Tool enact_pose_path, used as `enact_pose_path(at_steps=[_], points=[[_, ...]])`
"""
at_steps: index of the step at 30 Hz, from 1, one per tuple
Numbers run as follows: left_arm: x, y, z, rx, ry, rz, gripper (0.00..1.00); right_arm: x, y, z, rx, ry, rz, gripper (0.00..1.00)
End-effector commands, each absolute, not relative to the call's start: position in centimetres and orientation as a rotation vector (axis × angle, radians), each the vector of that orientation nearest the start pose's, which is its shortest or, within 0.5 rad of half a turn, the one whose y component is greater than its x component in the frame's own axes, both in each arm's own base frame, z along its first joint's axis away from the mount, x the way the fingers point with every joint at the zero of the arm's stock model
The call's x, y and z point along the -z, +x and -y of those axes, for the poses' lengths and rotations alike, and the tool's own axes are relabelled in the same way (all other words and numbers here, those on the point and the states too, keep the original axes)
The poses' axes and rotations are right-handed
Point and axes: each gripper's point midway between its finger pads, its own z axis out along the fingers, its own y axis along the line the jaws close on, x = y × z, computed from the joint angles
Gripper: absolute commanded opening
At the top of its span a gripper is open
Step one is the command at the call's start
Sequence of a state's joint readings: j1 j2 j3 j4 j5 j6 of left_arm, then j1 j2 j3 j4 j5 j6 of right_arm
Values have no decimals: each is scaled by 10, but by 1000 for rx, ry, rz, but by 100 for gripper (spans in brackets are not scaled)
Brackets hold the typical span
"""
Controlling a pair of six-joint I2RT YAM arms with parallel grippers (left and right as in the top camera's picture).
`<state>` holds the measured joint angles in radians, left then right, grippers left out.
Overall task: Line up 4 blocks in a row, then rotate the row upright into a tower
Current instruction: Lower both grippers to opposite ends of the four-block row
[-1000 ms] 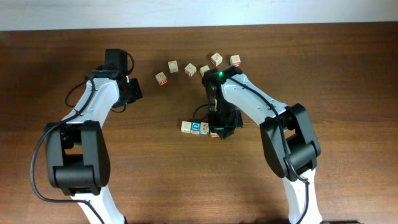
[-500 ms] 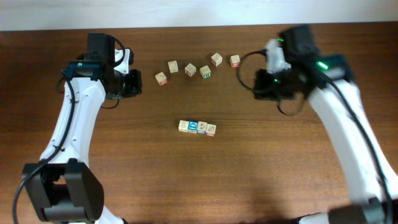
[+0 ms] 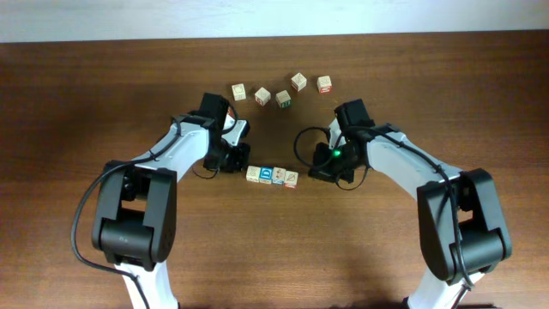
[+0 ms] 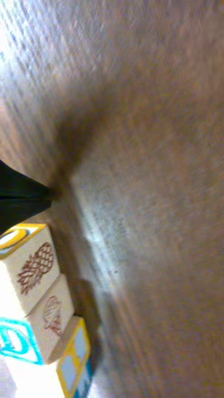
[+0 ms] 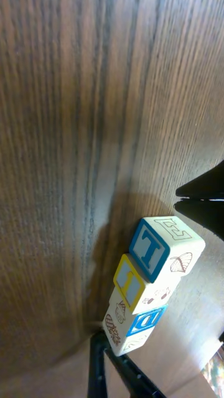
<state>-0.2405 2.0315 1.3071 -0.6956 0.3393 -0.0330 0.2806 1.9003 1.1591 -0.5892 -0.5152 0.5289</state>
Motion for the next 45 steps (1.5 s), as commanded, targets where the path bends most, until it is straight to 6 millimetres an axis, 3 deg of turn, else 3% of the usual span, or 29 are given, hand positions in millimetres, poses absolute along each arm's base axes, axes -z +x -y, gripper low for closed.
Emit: enact_pose_path(at_steps=[1, 4, 7, 10, 13, 17, 19, 22, 25, 30, 40, 45], points=[[4, 355, 160, 638, 483, -2981, 0, -21, 335, -195, -864, 306, -3015, 4], [1, 353, 160, 633, 532, -2975, 0, -19, 333, -195, -831, 349, -3025, 4], [-31, 370, 138, 627, 458, -2900, 0, -18, 334, -194, -820, 351, -3023, 4], [-40, 361, 157, 805, 484, -2869, 0, -16, 333, -193, -813, 360, -3030, 4], [-36, 355, 170, 810, 535, -2877, 0, -14, 333, -194, -817, 361, -3034, 4], [-29, 354, 171, 800, 528, -2894, 0, -14, 333, -194, -817, 361, -3033, 4], [-19, 361, 150, 606, 338, -2983, 0, -14, 334, -194, -818, 358, -3027, 4], [-31, 374, 150, 596, 290, -2960, 0, -14, 335, -194, -816, 357, -3024, 4], [-26, 370, 151, 566, 197, -2995, 0, -14, 335, -194, -815, 357, -3024, 4], [-21, 355, 178, 653, 250, -3001, 0, -14, 335, -194, -815, 357, -3024, 4], [-14, 346, 166, 557, 234, -3055, 0, -14, 334, -194, -813, 359, -3028, 4], [-17, 339, 181, 638, 272, -3055, 0, -14, 334, -194, -814, 359, -3027, 4]])
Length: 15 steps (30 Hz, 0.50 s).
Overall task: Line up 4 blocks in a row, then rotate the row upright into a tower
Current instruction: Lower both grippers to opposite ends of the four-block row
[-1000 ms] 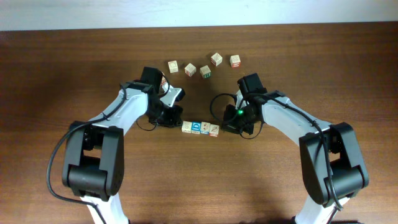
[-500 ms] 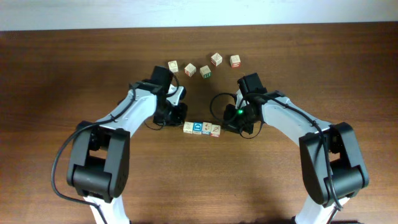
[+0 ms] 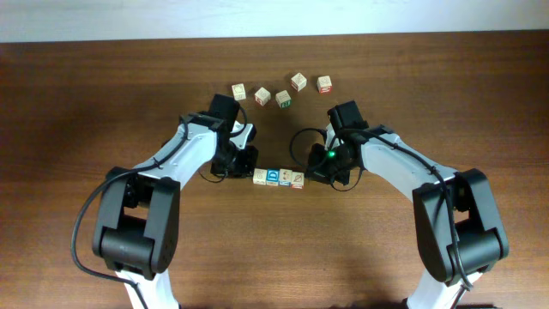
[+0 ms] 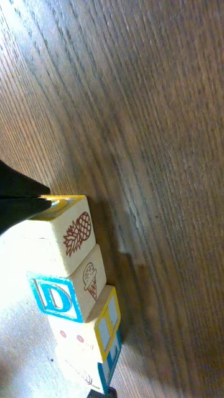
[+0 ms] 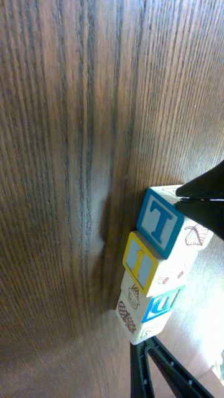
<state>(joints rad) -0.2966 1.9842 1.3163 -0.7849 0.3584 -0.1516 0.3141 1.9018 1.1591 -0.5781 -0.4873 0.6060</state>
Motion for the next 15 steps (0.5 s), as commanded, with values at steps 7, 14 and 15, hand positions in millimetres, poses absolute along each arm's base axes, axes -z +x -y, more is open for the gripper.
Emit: enact_pose_path(at_steps=[7, 14, 15], points=[[-18, 340, 189, 641, 305, -3037, 0, -10, 337, -177, -820, 453, -3028, 4], [-18, 340, 190, 646, 301, -3036, 0, -12, 328, -180, -868, 367, -3055, 4], [-18, 339, 190, 651, 299, -3039, 0, -12, 328, -180, -868, 367, -3054, 4]])
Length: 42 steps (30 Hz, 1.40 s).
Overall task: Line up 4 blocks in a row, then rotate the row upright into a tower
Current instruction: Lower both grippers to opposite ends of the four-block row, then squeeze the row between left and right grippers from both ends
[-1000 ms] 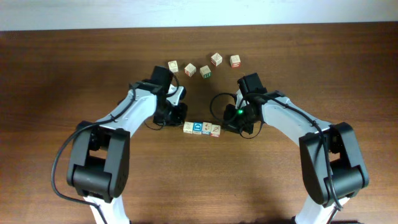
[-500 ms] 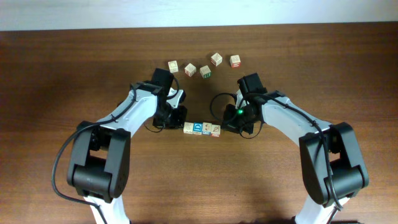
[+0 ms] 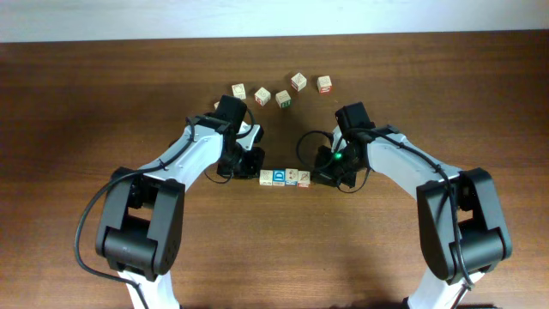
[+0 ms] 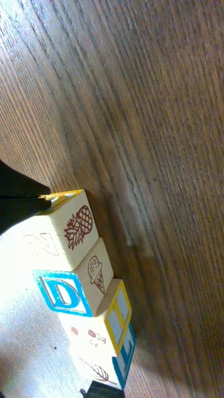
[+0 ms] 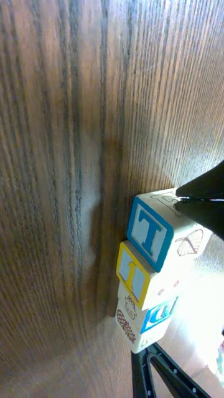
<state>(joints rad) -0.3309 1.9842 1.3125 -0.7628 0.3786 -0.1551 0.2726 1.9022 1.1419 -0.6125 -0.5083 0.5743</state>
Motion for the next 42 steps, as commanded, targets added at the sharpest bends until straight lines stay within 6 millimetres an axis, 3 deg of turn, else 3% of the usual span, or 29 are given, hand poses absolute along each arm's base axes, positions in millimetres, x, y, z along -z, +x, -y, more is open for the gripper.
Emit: enact_pose_path(at_steps=[1, 7, 15, 25, 33, 35, 42], points=[[-18, 338, 189, 652, 287, -3046, 0, -12, 328, -180, -868, 365, -3055, 4], [-15, 337, 189, 649, 220, -3061, 0, -18, 329, -194, -957, 197, -3020, 4], [-15, 338, 189, 649, 221, -3057, 0, -50, 333, -210, -996, 28, -2930, 4], [-15, 338, 189, 649, 222, -3057, 0, -89, 336, -255, -1012, -185, -2872, 4], [-15, 338, 188, 643, 222, -3058, 0, -78, 341, -233, -879, -90, -2920, 5], [-15, 338, 188, 643, 221, -3058, 0, -63, 342, -203, -650, -4, -2980, 4], [-15, 337, 188, 642, 220, -3062, 0, -55, 345, -179, -475, 43, -2998, 4]])
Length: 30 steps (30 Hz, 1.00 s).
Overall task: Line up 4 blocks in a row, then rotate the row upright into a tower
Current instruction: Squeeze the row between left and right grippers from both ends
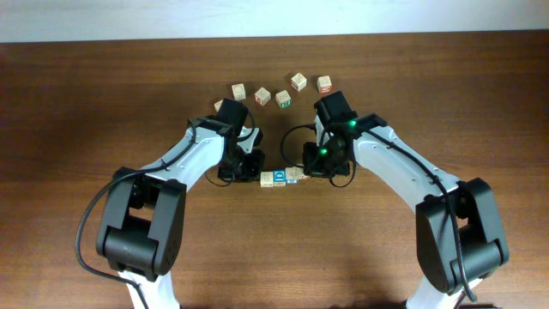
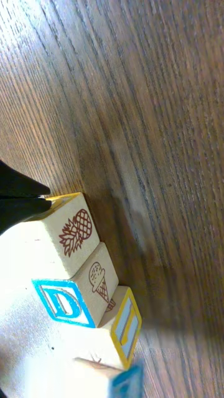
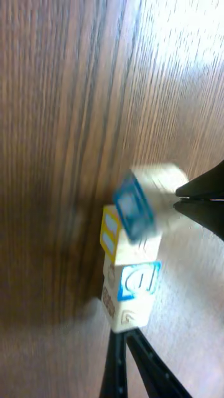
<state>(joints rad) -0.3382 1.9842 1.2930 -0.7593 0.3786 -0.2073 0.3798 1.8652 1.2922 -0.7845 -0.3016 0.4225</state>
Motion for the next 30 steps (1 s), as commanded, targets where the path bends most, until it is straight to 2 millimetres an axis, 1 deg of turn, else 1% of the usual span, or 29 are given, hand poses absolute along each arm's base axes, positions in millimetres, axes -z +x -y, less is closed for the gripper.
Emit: enact_pose_path(at_steps=[1, 3, 4, 5, 6, 7, 8, 9, 10, 12, 14, 15, 16, 18, 19, 21, 23, 25, 27, 28, 30], points=[[-15, 337, 188, 642, 220, -3062, 0, -54, 344, -179, -473, 43, -3003, 4], [-14, 336, 188, 641, 221, -3066, 0, -54, 344, -178, -465, 45, -3002, 4], [-14, 336, 188, 641, 224, -3065, 0, -53, 345, -172, -430, 58, -3003, 4], [-14, 336, 188, 640, 225, -3065, 0, -52, 348, -163, -394, 86, -3004, 4], [-14, 337, 187, 629, 222, -3066, 0, -52, 354, -149, -375, 137, -2995, 4], [-13, 338, 184, 602, 220, -3067, 0, -52, 368, -126, -372, 150, -2963, 4], [-13, 338, 184, 602, 221, -3066, 0, -51, 370, -117, -393, 111, -2962, 4], [-13, 338, 184, 602, 221, -3066, 0, -40, 371, -115, -415, 57, -2980, 4], [-13, 337, 185, 603, 221, -3066, 0, -32, 372, -120, -448, 27, -2988, 4], [-13, 337, 185, 602, 221, -3066, 0, -17, 370, -129, -519, 26, -3018, 4], [-13, 337, 185, 602, 221, -3067, 0, -20, 368, -141, -628, -57, -3003, 4], [-13, 337, 185, 602, 221, -3066, 0, -18, 367, -143, -632, -66, -3010, 4], [-13, 337, 185, 602, 221, -3066, 0, -20, 363, -153, -690, -151, -2996, 4], [-13, 338, 185, 602, 222, -3066, 0, -21, 358, -164, -704, -210, -2996, 4], [-13, 338, 185, 603, 222, -3065, 0, -21, 356, -168, -716, -218, -2999, 4], [-13, 337, 185, 602, 221, -3066, 0, -26, 352, -179, -806, -190, -3000, 4], [-13, 337, 185, 602, 221, -3066, 0, -26, 351, -186, -816, -169, -3004, 4], [-13, 337, 185, 602, 221, -3067, 0, -27, 349, -198, -826, -100, -3015, 4], [-13, 337, 185, 602, 221, -3067, 0, -25, 351, -197, -793, 1, -3032, 4], [-13, 337, 184, 601, 219, -3068, 0, -25, 352, -194, -794, 13, -3029, 4], [-14, 341, 183, 603, 213, -3060, 0, -30, 356, -187, -858, -4, -3004, 4]])
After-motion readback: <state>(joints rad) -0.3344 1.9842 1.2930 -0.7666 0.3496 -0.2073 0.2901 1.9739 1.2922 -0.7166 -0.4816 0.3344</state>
